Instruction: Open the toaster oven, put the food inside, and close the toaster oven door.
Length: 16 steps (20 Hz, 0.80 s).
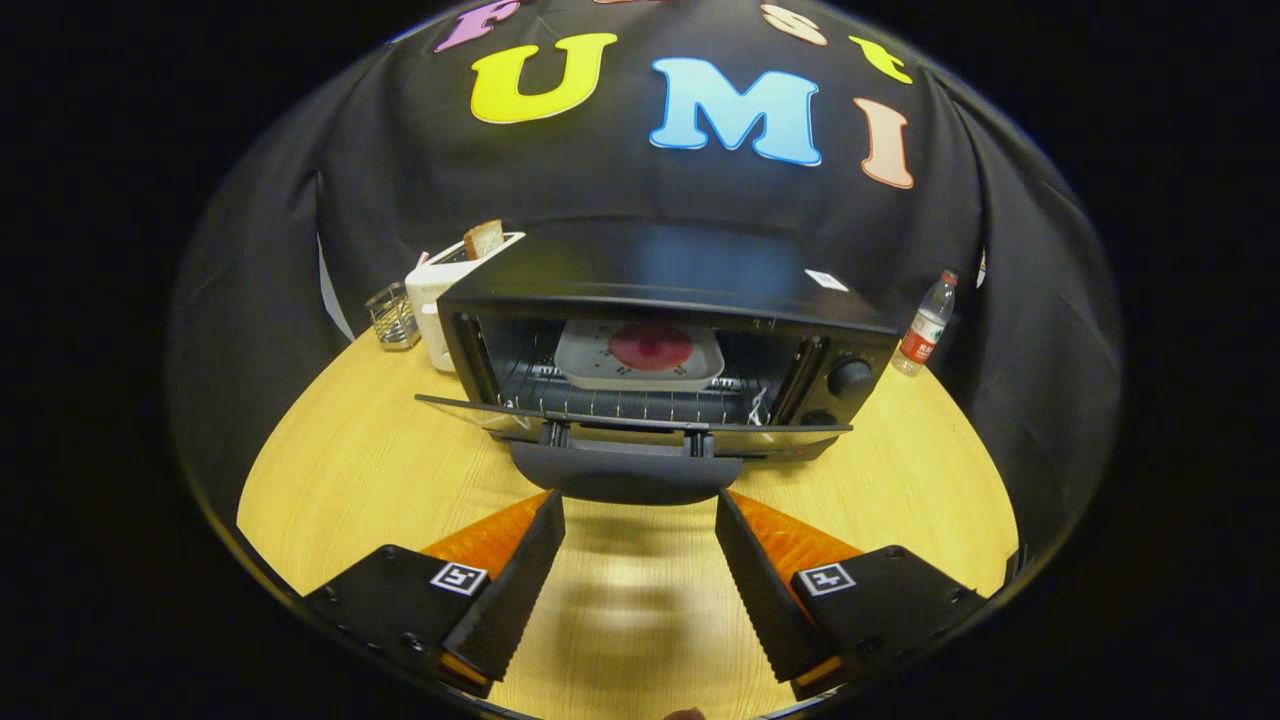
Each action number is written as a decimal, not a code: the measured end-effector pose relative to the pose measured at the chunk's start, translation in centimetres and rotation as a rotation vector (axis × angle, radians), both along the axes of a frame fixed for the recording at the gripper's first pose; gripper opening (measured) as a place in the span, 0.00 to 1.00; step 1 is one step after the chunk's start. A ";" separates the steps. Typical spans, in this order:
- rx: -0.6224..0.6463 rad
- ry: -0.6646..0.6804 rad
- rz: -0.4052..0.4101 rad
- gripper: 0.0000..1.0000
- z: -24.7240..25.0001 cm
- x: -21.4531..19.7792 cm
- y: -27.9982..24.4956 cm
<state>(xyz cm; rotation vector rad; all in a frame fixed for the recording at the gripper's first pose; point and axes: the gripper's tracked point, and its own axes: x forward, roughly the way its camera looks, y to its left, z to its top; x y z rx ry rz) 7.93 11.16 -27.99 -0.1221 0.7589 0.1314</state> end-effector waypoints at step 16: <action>0.077 -0.401 -0.005 0.97 15.8 -2.4 -6.7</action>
